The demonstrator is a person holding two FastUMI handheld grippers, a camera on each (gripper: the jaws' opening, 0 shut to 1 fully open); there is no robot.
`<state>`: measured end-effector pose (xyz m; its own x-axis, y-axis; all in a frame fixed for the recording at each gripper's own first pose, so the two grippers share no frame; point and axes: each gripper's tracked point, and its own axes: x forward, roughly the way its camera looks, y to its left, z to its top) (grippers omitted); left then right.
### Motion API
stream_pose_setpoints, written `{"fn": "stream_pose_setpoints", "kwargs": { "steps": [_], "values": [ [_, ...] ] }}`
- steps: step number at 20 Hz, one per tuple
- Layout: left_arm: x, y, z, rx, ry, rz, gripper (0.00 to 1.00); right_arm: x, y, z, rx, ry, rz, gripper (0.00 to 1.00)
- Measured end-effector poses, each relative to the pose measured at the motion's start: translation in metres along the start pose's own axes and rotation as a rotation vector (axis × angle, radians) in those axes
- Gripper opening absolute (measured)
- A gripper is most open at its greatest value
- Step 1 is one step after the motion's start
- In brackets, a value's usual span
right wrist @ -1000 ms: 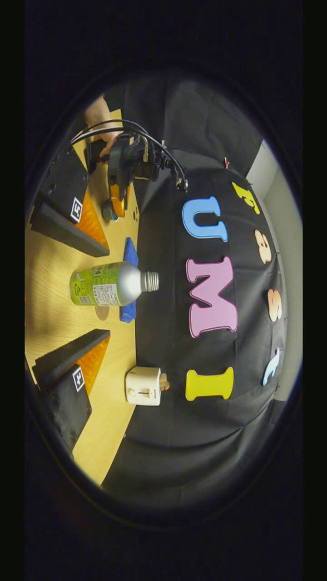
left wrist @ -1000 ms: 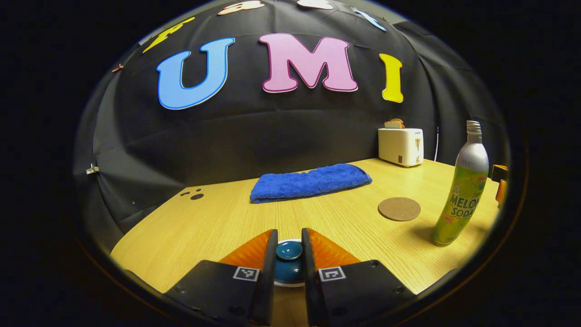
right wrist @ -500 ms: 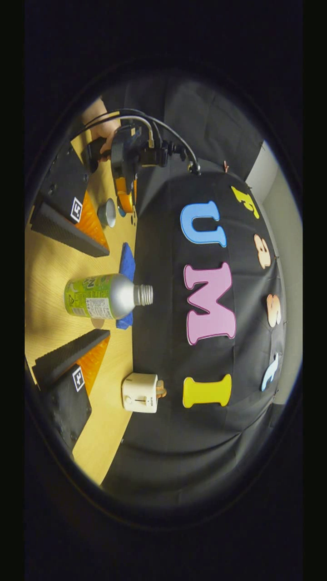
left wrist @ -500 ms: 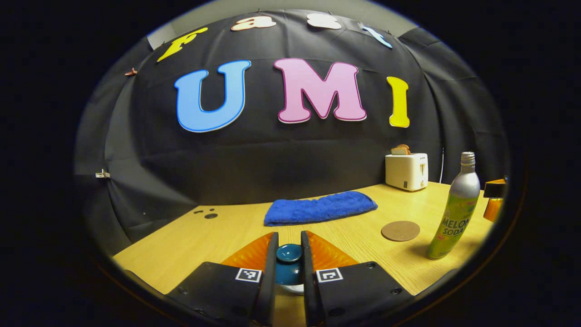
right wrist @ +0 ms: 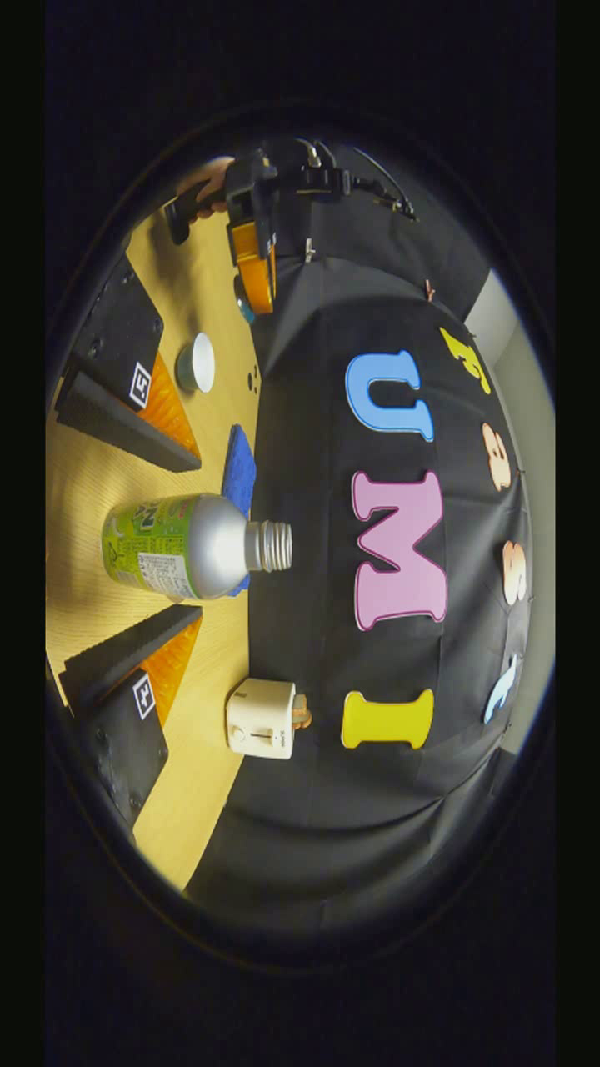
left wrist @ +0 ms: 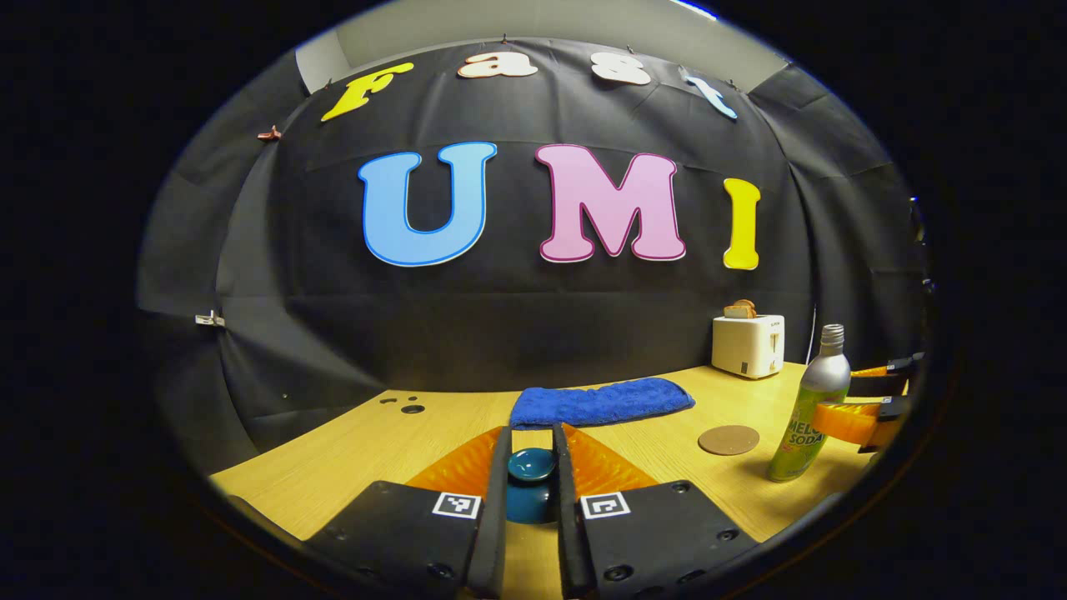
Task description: Open the teacup lid with one hand, grasp the water bottle and pour water into the teacup with the other hand; after pouring, place the water bottle on the coaster and then close the teacup lid.
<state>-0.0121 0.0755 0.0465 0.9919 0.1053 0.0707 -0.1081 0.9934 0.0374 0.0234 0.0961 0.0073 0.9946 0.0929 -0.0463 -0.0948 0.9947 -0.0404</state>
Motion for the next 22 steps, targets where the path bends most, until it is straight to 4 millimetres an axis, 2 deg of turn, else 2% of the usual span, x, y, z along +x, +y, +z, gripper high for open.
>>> {"fn": "stream_pose_setpoints", "kwargs": {
  "steps": [3, 8, 9, 10, 13, 17, 20, 22],
  "values": [
    [-0.006, 0.009, -0.005, -0.016, 0.006, 0.001, 0.29, 0.021, -0.006, -0.005, -0.023, 0.019, -0.016, 0.98],
    [-0.010, 0.024, -0.013, -0.044, 0.023, 0.016, 0.29, 0.042, -0.007, -0.007, -0.005, 0.039, -0.028, 0.98],
    [-0.010, 0.025, -0.015, -0.046, 0.024, 0.016, 0.29, 0.047, -0.009, -0.009, -0.009, 0.044, -0.034, 0.93],
    [-0.011, 0.026, -0.015, -0.047, 0.025, 0.017, 0.29, 0.044, -0.008, -0.008, -0.008, 0.043, -0.036, 0.84],
    [-0.011, 0.026, -0.017, -0.054, 0.029, 0.008, 0.29, 0.049, -0.002, -0.008, 0.003, 0.048, -0.005, 0.84],
    [-0.012, 0.026, -0.020, -0.061, 0.032, -0.005, 0.29, 0.052, -0.006, -0.011, 0.053, 0.070, -0.014, 0.83],
    [-0.015, 0.031, -0.017, -0.057, 0.025, 0.000, 0.29, 0.056, -0.001, -0.009, -0.014, 0.107, -0.004, 0.79],
    [-0.017, 0.035, -0.015, -0.058, 0.018, 0.005, 0.27, 0.059, 0.000, 0.004, -0.103, 0.097, -0.006, 0.78]
  ]
}}
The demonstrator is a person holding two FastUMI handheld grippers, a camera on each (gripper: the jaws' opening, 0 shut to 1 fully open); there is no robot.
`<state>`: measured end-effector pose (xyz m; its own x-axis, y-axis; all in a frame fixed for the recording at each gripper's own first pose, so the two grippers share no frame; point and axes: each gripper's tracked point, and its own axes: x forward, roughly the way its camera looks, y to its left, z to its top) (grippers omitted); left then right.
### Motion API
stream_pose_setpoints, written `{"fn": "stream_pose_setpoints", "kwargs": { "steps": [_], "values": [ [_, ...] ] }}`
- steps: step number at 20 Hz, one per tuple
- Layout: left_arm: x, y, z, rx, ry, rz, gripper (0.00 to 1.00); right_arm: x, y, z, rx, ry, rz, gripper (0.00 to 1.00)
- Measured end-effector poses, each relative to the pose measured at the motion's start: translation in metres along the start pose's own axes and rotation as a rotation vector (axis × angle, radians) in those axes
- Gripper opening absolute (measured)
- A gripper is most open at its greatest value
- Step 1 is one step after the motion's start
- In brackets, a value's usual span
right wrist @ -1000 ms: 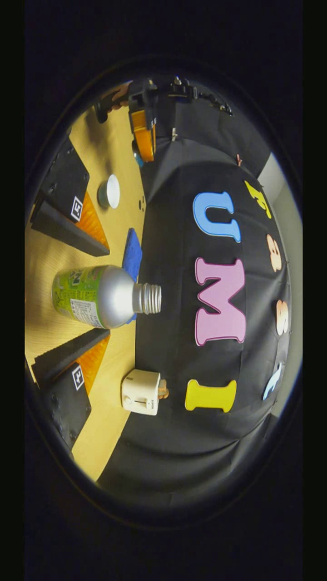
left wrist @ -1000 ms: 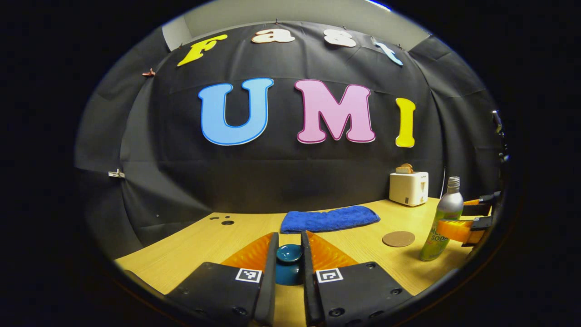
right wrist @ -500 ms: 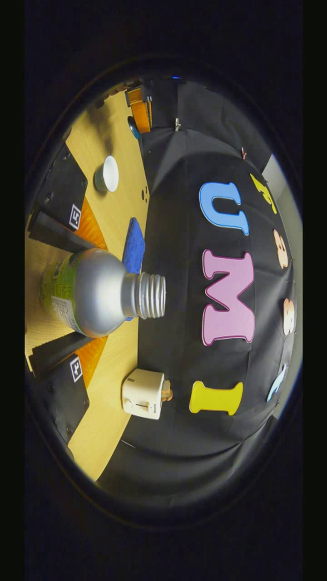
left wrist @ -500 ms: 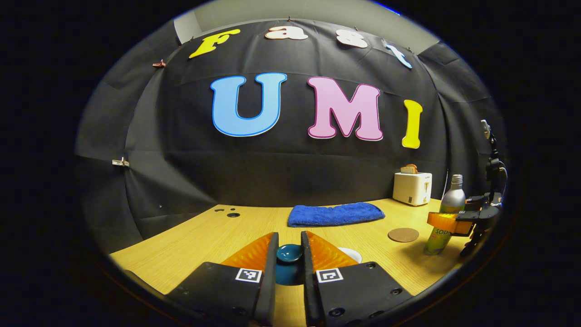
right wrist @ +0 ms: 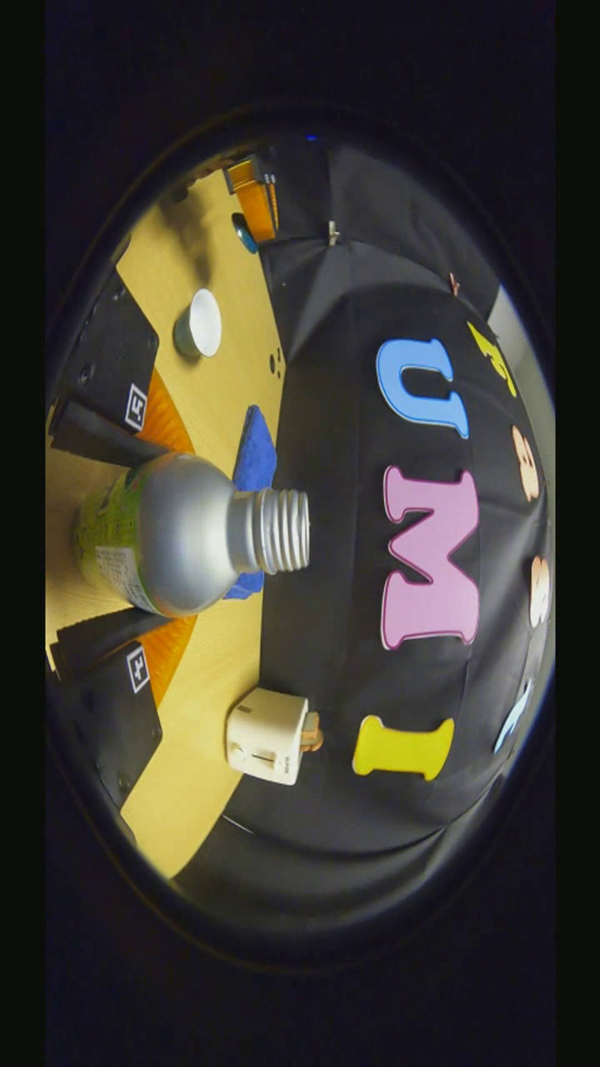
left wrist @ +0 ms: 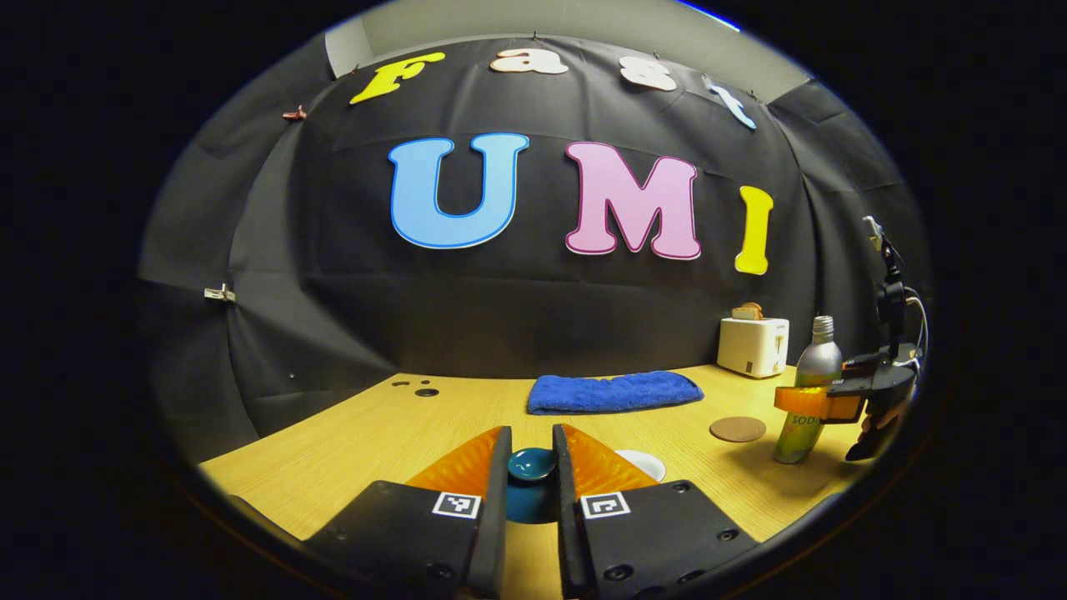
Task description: Open the teacup lid with one hand, grasp the water bottle and pour water into the teacup with the other hand; after pouring, place the water bottle on the coaster and then close the teacup lid.
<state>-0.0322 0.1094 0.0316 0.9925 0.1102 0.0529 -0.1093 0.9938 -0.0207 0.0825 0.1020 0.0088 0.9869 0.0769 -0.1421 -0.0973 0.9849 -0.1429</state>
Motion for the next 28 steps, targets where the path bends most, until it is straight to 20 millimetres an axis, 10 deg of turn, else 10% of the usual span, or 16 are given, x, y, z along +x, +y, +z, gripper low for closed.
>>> {"fn": "stream_pose_setpoints", "kwargs": {
  "steps": [12, 28],
  "values": [
    [-0.021, 0.023, -0.006, -0.070, 0.011, 0.011, 0.27, 0.046, 0.052, 0.054, -0.738, -0.091, 0.014, 0.77],
    [-0.025, 0.047, -0.001, -0.090, -0.007, 0.042, 0.29, 0.095, 0.114, 0.026, -1.297, -0.203, 0.105, 0.77]
  ]
}}
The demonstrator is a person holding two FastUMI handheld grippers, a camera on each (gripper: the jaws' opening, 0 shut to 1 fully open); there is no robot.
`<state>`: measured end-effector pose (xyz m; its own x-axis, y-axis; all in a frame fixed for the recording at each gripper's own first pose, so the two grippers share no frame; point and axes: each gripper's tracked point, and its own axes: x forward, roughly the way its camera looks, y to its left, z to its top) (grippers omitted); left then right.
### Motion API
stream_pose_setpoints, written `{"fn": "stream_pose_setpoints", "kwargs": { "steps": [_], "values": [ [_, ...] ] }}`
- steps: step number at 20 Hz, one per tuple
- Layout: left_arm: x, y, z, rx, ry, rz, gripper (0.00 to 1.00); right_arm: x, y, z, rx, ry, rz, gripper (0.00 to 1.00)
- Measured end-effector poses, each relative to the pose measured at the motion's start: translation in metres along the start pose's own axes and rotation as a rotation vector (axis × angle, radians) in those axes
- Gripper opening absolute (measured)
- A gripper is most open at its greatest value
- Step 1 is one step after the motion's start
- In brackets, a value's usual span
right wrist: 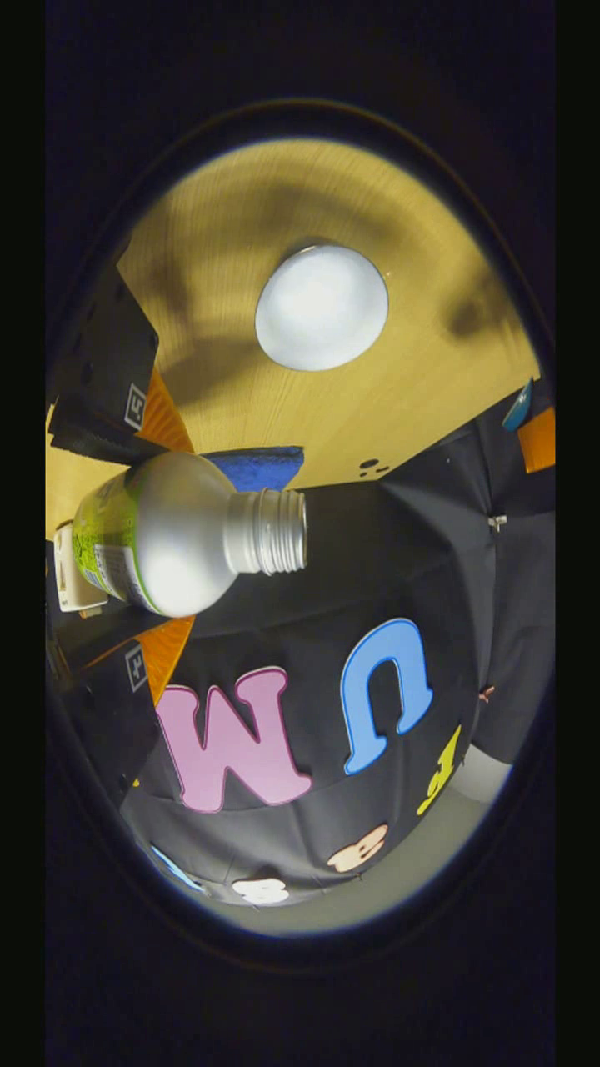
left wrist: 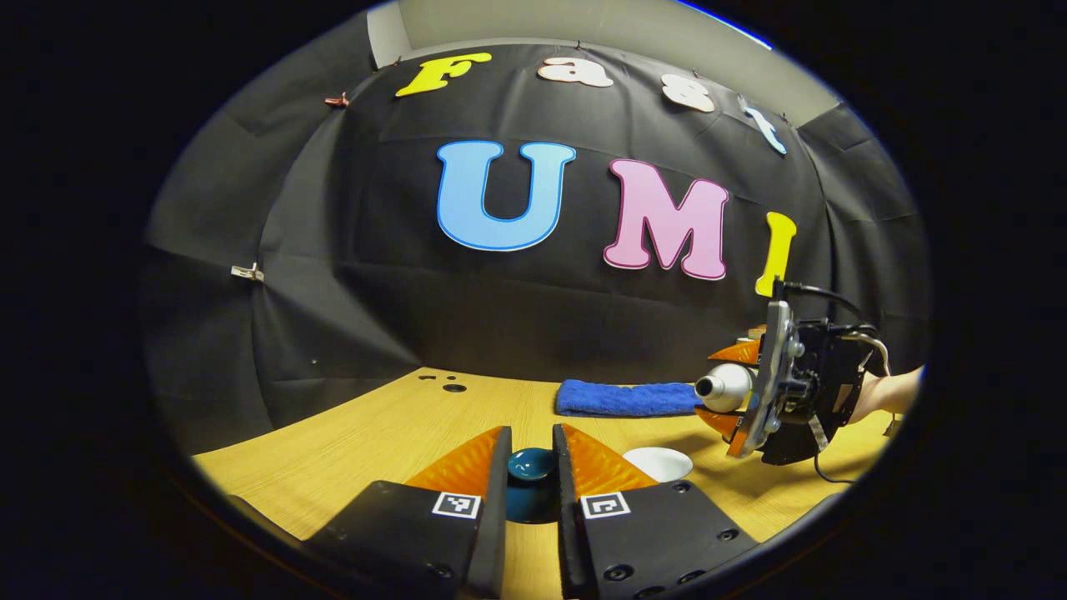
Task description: Open the teacup lid with one hand, grasp the water bottle and pour water into the teacup with the other hand; after pouring, place the water bottle on the coaster and then close the teacup lid.
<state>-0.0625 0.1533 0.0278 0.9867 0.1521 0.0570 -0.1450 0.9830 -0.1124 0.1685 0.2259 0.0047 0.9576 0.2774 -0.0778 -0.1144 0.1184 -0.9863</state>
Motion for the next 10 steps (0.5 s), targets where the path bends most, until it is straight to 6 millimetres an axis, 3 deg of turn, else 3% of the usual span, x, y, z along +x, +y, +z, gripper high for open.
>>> {"fn": "stream_pose_setpoints", "kwargs": {
  "steps": [4, 10],
  "values": [
    [0.003, -0.001, -0.007, -0.022, 0.018, -0.012, 0.29, 0.007, 0.010, 0.004, -0.092, -0.017, 0.017, 0.77],
    [0.003, 0.002, -0.010, -0.020, 0.025, -0.009, 0.29, 0.003, 0.009, 0.015, -0.215, -0.064, 0.038, 0.77]
  ]
}}
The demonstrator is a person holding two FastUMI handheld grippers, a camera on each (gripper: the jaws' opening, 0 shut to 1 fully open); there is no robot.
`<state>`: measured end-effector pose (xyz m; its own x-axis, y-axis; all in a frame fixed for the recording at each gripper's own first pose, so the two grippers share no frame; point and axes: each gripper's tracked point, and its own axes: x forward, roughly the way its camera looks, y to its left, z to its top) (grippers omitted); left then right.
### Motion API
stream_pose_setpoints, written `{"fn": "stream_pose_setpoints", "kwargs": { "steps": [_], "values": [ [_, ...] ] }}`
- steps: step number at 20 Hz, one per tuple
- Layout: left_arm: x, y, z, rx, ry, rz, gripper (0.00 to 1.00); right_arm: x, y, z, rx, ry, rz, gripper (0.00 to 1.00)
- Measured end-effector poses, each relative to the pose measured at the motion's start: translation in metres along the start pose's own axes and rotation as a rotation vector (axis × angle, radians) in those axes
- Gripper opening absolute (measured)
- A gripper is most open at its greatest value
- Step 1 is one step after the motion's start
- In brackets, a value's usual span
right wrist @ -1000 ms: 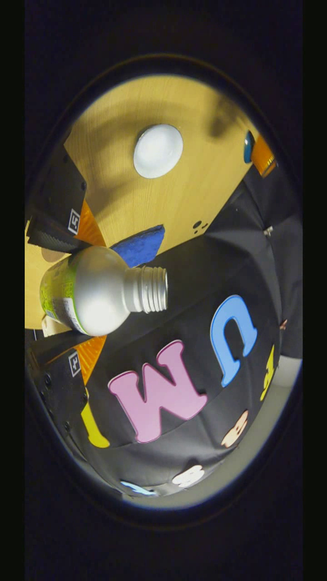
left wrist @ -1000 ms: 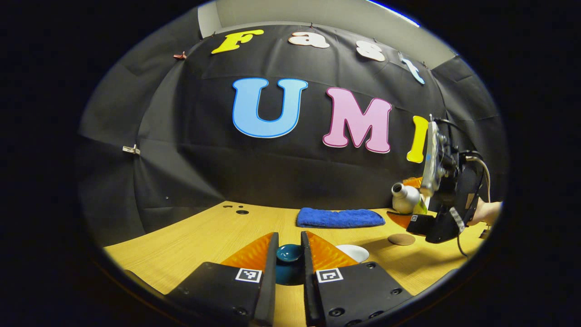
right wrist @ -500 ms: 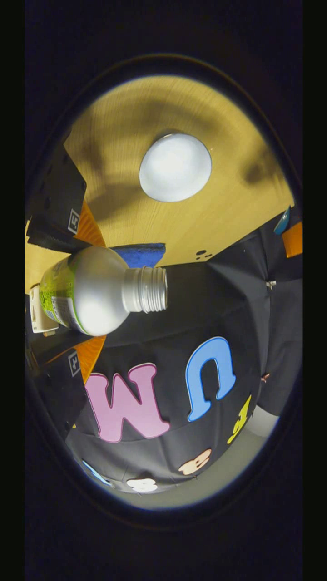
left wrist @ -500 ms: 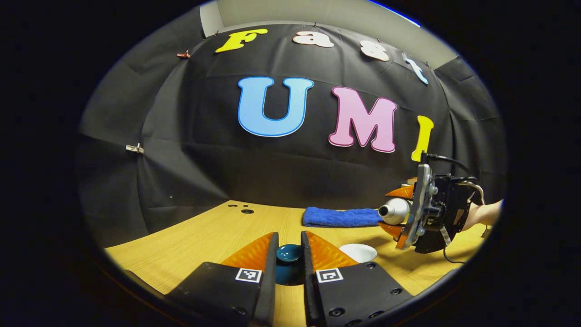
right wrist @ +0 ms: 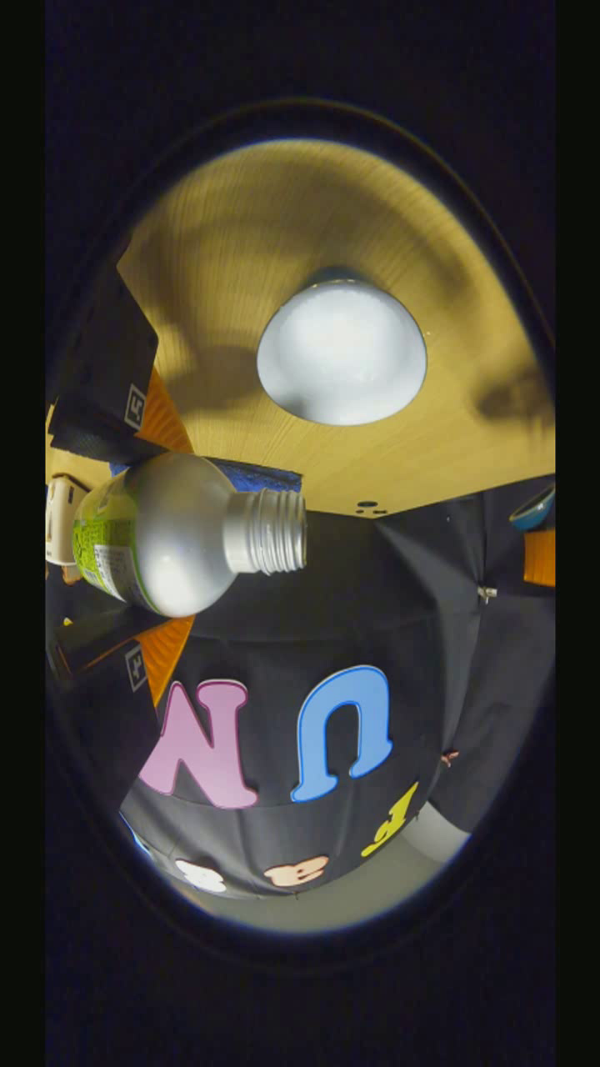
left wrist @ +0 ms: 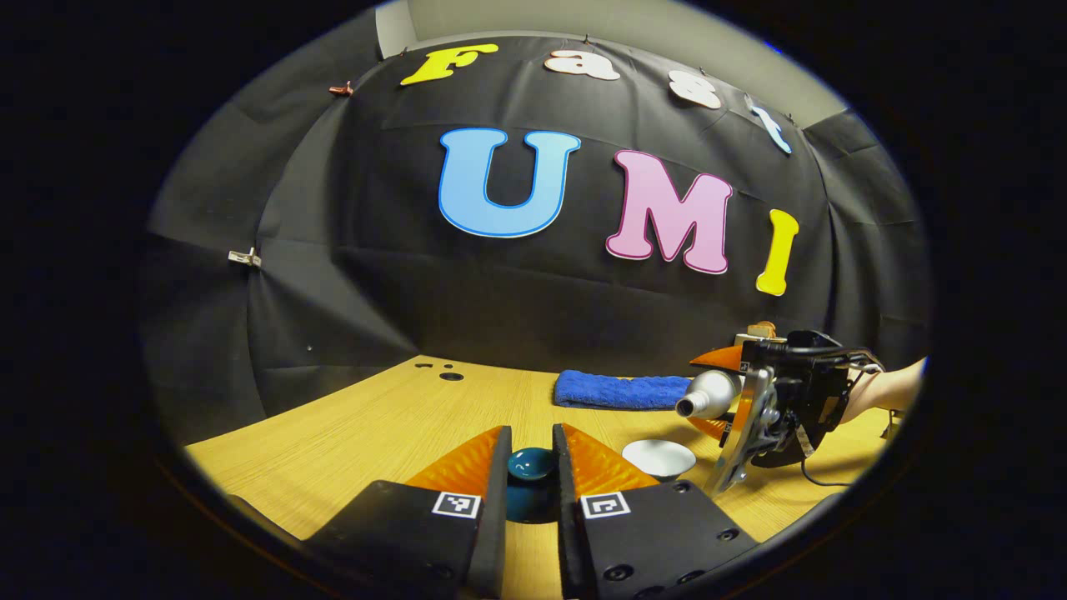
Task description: Open the teacup lid with one hand, grasp the water bottle and pour water into the teacup with the other hand; after pouring, place the water bottle on the coaster and then close the teacup lid.
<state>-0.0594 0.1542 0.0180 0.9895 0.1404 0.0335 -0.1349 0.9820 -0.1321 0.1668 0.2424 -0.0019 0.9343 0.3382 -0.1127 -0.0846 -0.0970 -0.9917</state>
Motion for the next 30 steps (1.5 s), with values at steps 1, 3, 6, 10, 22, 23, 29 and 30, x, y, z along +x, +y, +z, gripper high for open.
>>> {"fn": "stream_pose_setpoints", "kwargs": {
  "steps": [1, 3, 6, 10, 22, 23, 29, 30],
  "values": [
    [0.000, 0.000, -0.001, 0.002, -0.001, 0.001, 0.29, 0.004, 0.006, 0.001, -0.013, -0.004, 0.004, 0.77],
    [0.000, 0.002, 0.000, 0.006, -0.005, 0.006, 0.29, 0.013, 0.014, 0.005, -0.033, -0.014, 0.006, 0.77],
    [0.001, 0.003, 0.002, 0.010, -0.006, 0.007, 0.29, 0.011, 0.012, 0.009, -0.104, -0.036, -0.011, 0.77],
    [0.003, 0.001, 0.000, 0.009, 0.001, 0.001, 0.29, 0.018, 0.017, 0.008, -0.128, -0.046, 0.012, 0.77],
    [0.005, -0.003, -0.003, 0.003, 0.018, -0.015, 0.29, 0.016, 0.014, 0.015, -0.275, -0.074, -0.018, 0.77],
    [0.004, -0.002, -0.003, 0.002, 0.017, -0.015, 0.29, 0.016, 0.013, 0.015, -0.289, -0.074, -0.021, 0.77],
    [0.001, -0.001, -0.003, 0.001, 0.017, -0.007, 0.29, 0.017, 0.010, 0.015, -0.305, -0.083, -0.030, 0.77],
    [0.000, -0.002, -0.002, 0.003, 0.017, -0.005, 0.29, 0.016, 0.009, 0.016, -0.318, -0.089, -0.033, 0.77]
  ]
}}
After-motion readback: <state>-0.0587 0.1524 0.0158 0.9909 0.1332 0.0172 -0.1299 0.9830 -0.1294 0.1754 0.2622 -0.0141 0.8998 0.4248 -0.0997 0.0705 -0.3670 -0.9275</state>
